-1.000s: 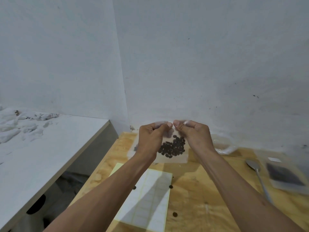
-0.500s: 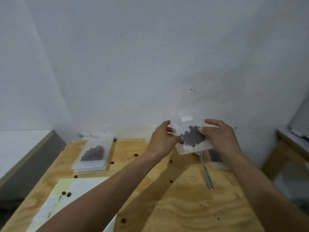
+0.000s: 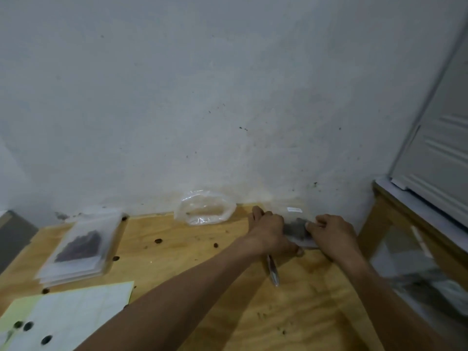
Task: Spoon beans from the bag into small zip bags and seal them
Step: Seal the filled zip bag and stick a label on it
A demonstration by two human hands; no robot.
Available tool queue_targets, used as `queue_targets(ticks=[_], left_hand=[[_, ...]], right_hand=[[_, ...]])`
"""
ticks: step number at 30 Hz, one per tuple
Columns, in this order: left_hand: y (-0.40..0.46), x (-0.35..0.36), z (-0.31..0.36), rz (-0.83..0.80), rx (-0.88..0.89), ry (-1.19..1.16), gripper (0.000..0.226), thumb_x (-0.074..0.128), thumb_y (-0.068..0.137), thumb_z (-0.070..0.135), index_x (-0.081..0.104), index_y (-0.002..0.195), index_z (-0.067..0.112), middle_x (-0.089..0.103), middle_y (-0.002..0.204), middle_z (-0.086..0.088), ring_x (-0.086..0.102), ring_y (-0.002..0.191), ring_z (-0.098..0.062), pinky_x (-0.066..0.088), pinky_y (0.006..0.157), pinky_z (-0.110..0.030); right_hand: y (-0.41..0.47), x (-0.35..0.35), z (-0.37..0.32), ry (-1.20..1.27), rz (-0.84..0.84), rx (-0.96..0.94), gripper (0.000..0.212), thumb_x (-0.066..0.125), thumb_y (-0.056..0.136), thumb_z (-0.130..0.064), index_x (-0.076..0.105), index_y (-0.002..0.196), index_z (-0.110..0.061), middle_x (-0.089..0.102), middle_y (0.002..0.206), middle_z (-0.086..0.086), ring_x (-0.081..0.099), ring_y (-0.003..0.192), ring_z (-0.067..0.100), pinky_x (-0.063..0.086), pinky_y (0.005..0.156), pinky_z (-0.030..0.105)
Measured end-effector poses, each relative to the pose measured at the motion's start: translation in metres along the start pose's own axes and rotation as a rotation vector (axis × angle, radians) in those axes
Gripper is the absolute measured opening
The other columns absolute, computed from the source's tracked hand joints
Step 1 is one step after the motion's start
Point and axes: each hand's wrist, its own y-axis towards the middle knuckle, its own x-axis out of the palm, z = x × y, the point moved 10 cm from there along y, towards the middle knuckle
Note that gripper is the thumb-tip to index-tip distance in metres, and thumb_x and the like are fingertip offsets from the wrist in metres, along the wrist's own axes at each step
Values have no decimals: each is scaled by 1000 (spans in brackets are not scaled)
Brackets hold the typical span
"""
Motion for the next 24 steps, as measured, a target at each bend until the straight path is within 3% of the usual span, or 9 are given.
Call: queue_targets(ticks=[5,9,13,20,24], left_hand=[[1,0,-2,60,2,-14,57,72,74,70,56,97,20,51,93,-2,38,109,-30,29,94,-43],[-4,-1,-6,66,-46,-7,60,73,74,71,55,98,19,52,94,-2,34,116,-32,26,101,-45],[-8,-4,-11,85,-78,-55,65,76,71,70,62,107,16,54,95,-1,34,118,-31,27,101,-43],[-11,-8,-15,93,-96,-92,79,78,69,70,57,121,15,58,110,-3,35,120,-31,28,100,-42],[-17,-15,-18,107,-72,-130,94,78,63,76,54,130,14,61,121,-4,39,124,-31,30,103,-42]], right_hand=[[10,6,5,3,-7,-9,35,63,97,-31,70,121,-7,72,118,15,65,106,32,47,81,32],[18,17,5,5,-24,-24,20,59,97,-30,69,101,-14,71,105,14,66,99,32,40,73,27],[22,22,1,-12,-32,-36,33,58,98,-32,71,119,-9,72,115,11,65,104,30,43,77,27],[18,20,-5,-17,-47,-58,34,57,100,-31,69,126,-13,71,122,9,65,108,29,44,80,28],[10,10,-15,-27,-31,-41,43,56,100,-30,61,140,-13,62,139,12,58,124,33,47,96,35]])
